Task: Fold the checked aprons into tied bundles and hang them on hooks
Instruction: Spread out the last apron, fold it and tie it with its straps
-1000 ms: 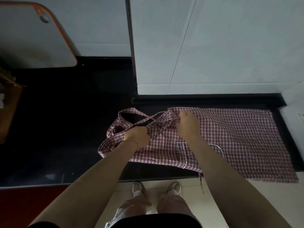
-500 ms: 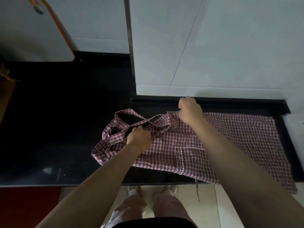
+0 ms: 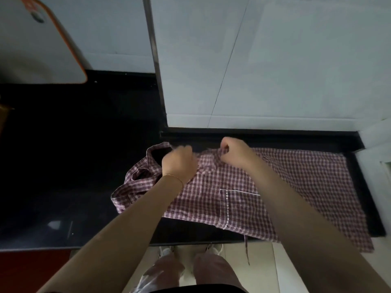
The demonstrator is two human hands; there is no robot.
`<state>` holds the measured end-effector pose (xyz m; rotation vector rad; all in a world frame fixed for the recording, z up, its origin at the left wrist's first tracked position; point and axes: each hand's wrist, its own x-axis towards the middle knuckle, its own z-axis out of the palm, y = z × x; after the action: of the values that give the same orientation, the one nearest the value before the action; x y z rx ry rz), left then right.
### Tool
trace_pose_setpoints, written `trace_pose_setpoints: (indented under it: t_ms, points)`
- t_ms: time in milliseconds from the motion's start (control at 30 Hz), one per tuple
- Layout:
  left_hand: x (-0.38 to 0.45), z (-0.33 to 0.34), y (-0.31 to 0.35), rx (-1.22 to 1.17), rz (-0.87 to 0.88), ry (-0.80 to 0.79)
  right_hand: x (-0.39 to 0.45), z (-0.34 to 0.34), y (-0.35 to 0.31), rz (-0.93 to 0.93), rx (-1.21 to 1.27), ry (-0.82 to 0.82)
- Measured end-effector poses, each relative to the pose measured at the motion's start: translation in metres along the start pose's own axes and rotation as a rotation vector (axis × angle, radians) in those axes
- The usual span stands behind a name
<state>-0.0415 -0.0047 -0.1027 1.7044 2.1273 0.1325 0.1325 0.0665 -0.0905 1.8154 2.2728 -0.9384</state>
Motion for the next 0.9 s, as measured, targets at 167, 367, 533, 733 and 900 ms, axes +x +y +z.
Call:
trace_pose_setpoints:
  t_ms: [167, 367, 533, 733, 900]
  points:
    - [0.039, 0.004, 0.017, -0.142, 0.130, 0.040, -0.020, 0.002, 0.004, 0.019, -0.068, -0.424]
    - [0.060, 0.033, 0.033, -0.063, 0.016, -0.400, -0.020, 0.009, 0.009, 0.018, -0.145, -0.519]
    - [0.074, 0.034, 0.031, -0.117, -0.134, -0.530, -0.010, -0.001, 0.016, 0.057, -0.084, -0.528]
    - [0.065, 0.033, 0.047, -0.099, -0.170, -0.468, 0.023, -0.006, 0.041, 0.112, 0.006, 0.212]
    - [0.051, 0.044, 0.040, -0.544, -0.152, -0.213, 0.037, 0.013, 0.050, 0.118, -0.256, -0.113]
